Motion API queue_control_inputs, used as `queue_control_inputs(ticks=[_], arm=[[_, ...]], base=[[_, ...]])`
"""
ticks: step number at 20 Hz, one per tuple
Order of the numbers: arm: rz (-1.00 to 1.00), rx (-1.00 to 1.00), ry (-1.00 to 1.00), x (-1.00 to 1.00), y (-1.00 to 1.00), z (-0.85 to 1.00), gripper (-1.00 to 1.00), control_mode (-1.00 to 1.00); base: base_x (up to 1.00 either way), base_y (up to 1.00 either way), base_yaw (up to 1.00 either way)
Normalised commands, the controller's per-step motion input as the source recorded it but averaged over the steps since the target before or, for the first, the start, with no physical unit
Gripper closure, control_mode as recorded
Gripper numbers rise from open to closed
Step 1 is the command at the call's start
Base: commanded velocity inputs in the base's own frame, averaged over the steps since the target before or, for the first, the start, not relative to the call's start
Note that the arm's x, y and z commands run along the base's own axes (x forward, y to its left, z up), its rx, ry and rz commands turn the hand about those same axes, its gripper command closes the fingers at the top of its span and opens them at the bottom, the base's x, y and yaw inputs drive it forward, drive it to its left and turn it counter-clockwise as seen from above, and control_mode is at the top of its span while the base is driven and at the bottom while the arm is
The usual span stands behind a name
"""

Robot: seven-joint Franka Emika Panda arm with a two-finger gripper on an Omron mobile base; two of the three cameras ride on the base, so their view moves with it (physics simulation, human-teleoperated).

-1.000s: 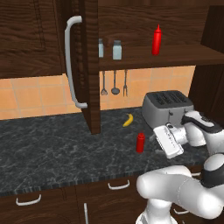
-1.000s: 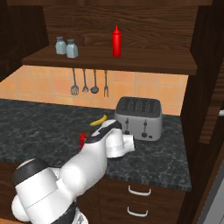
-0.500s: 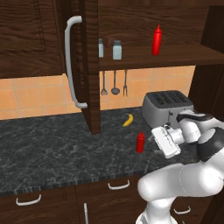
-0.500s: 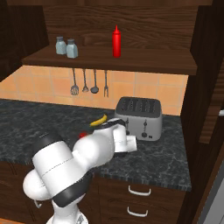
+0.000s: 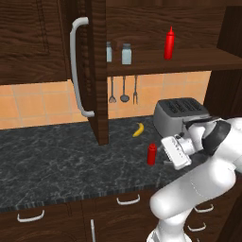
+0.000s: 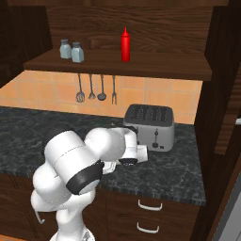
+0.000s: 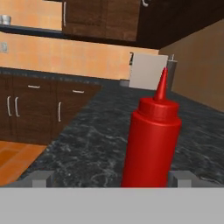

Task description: Put the shaker and condiment bottle from the counter next to their counterparts in the cabinet.

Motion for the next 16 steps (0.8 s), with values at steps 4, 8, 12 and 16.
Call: queue_control_inputs(ticks=[4,8,12,16], arm=[[0.00,0.00,0.00,0.13,0.00,0.00,-1.00,-1.00],[0.00,0.00,0.00,0.03,0.00,0.00,-1.00,-1.00],[0.00,0.00,0.00,0.13,0.08,0.00,-1.00,-1.00],[-0.04,0.00,0.00,0.02,0.26,0.00,-1.00,-1.00]], base=[[0.00,0.00,0.00],[0.00,0.00,0.00],[0.00,0.00,0.00],[0.00,0.00,0.00]])
